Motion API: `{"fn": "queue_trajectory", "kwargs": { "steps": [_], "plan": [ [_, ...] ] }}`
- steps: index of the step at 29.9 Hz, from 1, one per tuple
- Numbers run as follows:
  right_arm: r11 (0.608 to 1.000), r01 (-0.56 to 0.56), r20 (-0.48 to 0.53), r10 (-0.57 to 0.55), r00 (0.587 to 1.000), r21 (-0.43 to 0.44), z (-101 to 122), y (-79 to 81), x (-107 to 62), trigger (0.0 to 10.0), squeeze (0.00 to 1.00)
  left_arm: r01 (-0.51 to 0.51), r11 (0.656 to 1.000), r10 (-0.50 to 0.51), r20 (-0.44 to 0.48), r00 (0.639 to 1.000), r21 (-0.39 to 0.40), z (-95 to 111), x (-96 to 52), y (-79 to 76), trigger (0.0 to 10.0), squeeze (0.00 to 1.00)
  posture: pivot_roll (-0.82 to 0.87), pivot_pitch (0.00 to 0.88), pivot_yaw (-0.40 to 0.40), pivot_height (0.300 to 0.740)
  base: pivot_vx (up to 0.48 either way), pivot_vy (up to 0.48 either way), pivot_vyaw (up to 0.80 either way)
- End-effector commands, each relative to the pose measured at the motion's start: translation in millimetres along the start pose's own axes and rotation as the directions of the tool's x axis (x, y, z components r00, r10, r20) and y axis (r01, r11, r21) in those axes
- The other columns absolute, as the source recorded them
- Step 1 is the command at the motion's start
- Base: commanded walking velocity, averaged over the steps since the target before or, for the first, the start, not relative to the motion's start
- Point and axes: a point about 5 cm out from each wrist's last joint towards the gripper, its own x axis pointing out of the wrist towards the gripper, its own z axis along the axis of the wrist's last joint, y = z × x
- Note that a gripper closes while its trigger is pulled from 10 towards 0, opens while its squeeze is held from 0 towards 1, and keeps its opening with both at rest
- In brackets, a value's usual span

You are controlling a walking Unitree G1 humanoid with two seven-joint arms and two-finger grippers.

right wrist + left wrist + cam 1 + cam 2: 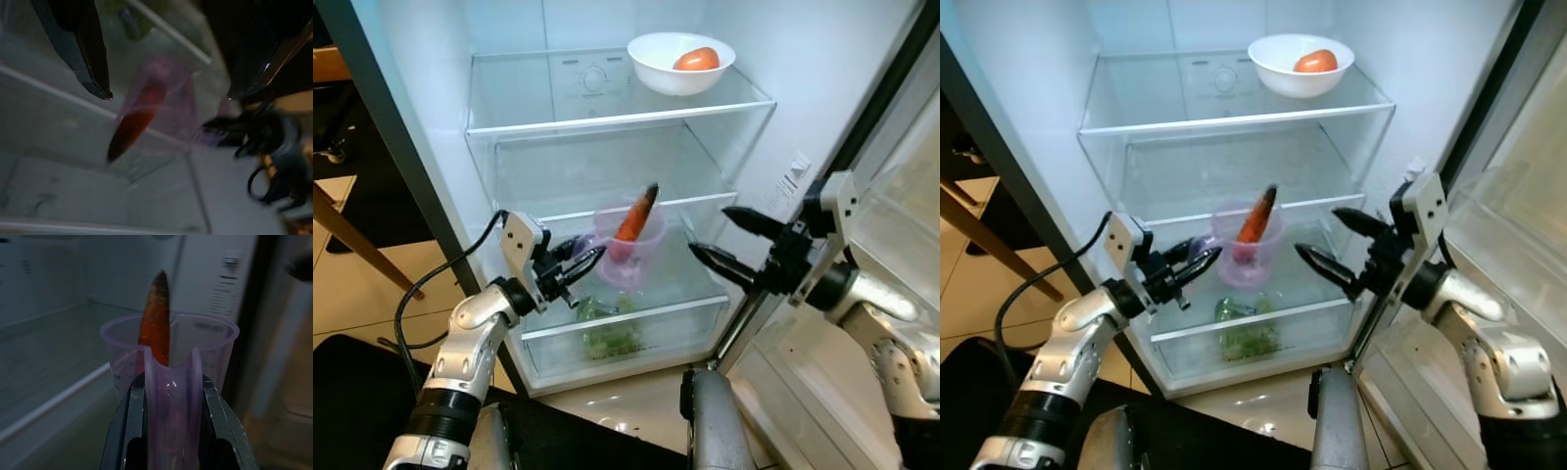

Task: Restocking fridge

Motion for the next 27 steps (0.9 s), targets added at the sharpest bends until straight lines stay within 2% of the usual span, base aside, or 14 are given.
{"fn": "queue_trajectory", "kwargs": {
  "steps": [1, 6, 11, 12, 13, 14, 17, 18, 22, 24, 25, 26, 27],
  "plan": [
    [0.998, -0.05, -0.061, 0.051, 0.997, 0.028, -12, 8.5, -3.7, 10.0, 0.0, -0.068, 0.998, 0.067, 0.032, 0.997, 0.016, 3, 3.1, 6.4, 0.0, 0.0, -0.13, 0.131, 0.024, 0.411, 0.0, 0.0, 0.0],
    [0.996, -0.079, -0.063, 0.081, 0.995, 0.045, -14, 14.1, -3.0, 10.0, 0.0, -0.084, 0.996, 0.083, 0.045, 0.995, 0.01, 4, 6.3, 7.0, 0.0, 0.0, -0.13, 0.134, 0.024, 0.411, 0.0, 0.0, 0.0],
    [0.981, -0.17, -0.097, 0.179, 0.979, 0.088, -23, 33.5, 1.7, 10.0, 0.0, -0.122, 0.993, 0.121, 0.091, 0.988, 0.0, 4, 24.6, -0.1, 0.0, 0.0, -0.13, 0.143, 0.026, 0.411, 0.0, 0.0, 0.0],
    [0.98, -0.176, -0.099, 0.185, 0.978, 0.094, -25, 36.5, 3.4, 10.0, 0.0, -0.135, 0.991, 0.135, 0.102, 0.986, -0.005, 5, 30.2, -2.1, 1.5, 0.0, -0.13, 0.146, 0.028, 0.411, 0.0, 0.0, 0.0],
    [0.98, -0.176, -0.099, 0.185, 0.978, 0.094, -25, 36.5, 3.4, 10.0, 0.0, -0.135, 0.991, 0.135, 0.102, 0.986, -0.005, 5, 30.2, -2.1, 1.5, 0.0, -0.13, 0.146, 0.028, 0.411, 0.0, 0.0, 0.0],
    [0.979, -0.178, -0.099, 0.188, 0.977, 0.1, -27, 40.3, 6.0, 10.0, 0.0, -0.152, 0.988, 0.152, 0.117, 0.981, -0.011, 5, 39.6, -5.8, 2.9, 0.0, -0.13, 0.15, 0.031, 0.411, 0.0, 0.0, 0.0],
    [0.979, -0.178, -0.096, 0.188, 0.978, 0.102, -27, 41.7, 7.1, 10.0, 0.0, -0.158, 0.987, 0.158, 0.122, 0.98, -0.011, 5, 42.8, -6.9, 3.4, 0.0, -0.13, 0.153, 0.033, 0.411, 0.0, 0.0, 0.0],
    [0.978, -0.179, -0.092, 0.189, 0.978, 0.103, -27, 43.6, 8.3, 10.0, 0.0, -0.168, 0.986, 0.169, 0.124, 0.978, -0.015, 5, 47.1, -7.5, 5.3, 0.0, -0.13, 0.159, 0.037, 0.411, 0.0, 0.0, 0.0],
    [0.978, -0.18, -0.083, 0.189, 0.978, 0.107, -28, 48.5, 11.7, 10.0, 0.0, -0.176, 0.984, 0.177, 0.123, 0.976, -0.022, 5, 57.4, -10.5, 5.7, 0.0, -0.14, 0.166, 0.043, 0.411, 0.0, 0.0, 0.0],
    [0.977, -0.18, -0.076, 0.189, 0.979, 0.112, -29, 51.5, 13.8, 10.0, 0.0, -0.171, 0.985, 0.172, 0.12, 0.978, -0.02, 4, 63.7, -13.7, 7.1, 0.0, -0.14, 0.173, 0.047, 0.411, 0.0, 0.0, 0.0],
    [0.977, -0.18, -0.076, 0.189, 0.979, 0.112, -29, 51.5, 13.8, 10.0, 0.0, -0.171, 0.985, 0.172, 0.12, 0.978, -0.02, 4, 63.7, -13.7, 7.1, 0.0, -0.14, 0.173, 0.047, 0.411, 0.0, 0.0, 0.0],
    [0.977, -0.181, -0.071, 0.19, 0.979, 0.115, -29, 54.0, 15.4, 10.0, 0.0, -0.173, 0.985, 0.173, 0.118, 0.978, -0.015, 3, 67.1, -14.6, 7.7, 0.0, -0.14, 0.178, 0.051, 0.411, 0.0, 0.0, 0.0],
    [0.976, -0.182, -0.067, 0.191, 0.979, 0.118, -28, 56.1, 16.7, 10.0, 0.0, -0.18, 0.984, 0.18, 0.115, 0.977, -0.009, 3, 69.7, -14.7, 10.0, 0.0, -0.14, 0.184, 0.053, 0.411, 0.0, 0.0, 0.0]
  ]
}}
